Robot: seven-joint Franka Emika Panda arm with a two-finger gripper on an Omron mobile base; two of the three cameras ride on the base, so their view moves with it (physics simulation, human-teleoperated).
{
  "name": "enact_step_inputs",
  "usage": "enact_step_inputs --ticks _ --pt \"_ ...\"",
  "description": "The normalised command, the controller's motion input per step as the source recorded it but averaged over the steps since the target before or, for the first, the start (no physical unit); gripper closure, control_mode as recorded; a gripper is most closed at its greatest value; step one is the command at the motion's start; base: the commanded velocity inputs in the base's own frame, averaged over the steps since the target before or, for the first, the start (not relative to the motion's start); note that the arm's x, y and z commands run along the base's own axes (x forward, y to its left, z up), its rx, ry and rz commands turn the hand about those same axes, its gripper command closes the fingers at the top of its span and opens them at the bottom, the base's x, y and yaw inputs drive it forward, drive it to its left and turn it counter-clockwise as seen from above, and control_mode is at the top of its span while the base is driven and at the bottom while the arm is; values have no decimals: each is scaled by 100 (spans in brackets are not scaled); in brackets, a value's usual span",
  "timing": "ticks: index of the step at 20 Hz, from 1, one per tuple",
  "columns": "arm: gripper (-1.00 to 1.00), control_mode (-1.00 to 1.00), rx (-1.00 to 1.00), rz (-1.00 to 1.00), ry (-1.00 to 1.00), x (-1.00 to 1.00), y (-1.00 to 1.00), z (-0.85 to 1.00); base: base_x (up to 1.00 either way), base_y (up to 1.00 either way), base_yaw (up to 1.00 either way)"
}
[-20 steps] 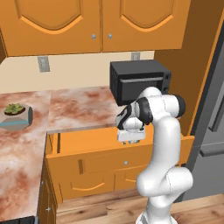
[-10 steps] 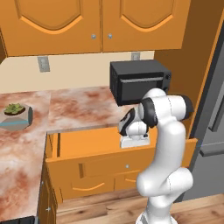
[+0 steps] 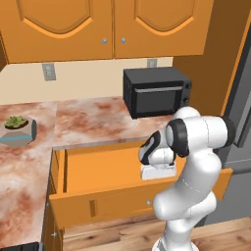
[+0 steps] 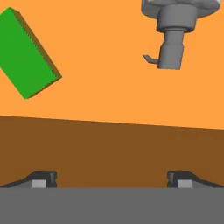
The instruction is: Restock the sink supplies by placing the sponge and soap dispenser on the counter and next to the sink. Make sure the soap dispenser is upright.
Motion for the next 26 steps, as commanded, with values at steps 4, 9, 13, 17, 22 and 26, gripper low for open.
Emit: enact_step_inputs --ticks 4,9,13,17,22,26 --pt "-100 -100 0 0 1 25 -31 42 0 0 0" --pt "-100 -100 0 0 -2 45 -33 1 0 0 0" --pt "-100 -100 0 0 0 21 -4 -13 0 0 0" --pt "-100 -100 0 0 -5 16 0 -10 0 0 0" --pt "-100 -100 0 0 -3 15 -4 -21 0 0 0" --pt "-100 -100 0 0 -2 21 -1 -26 0 0 0"
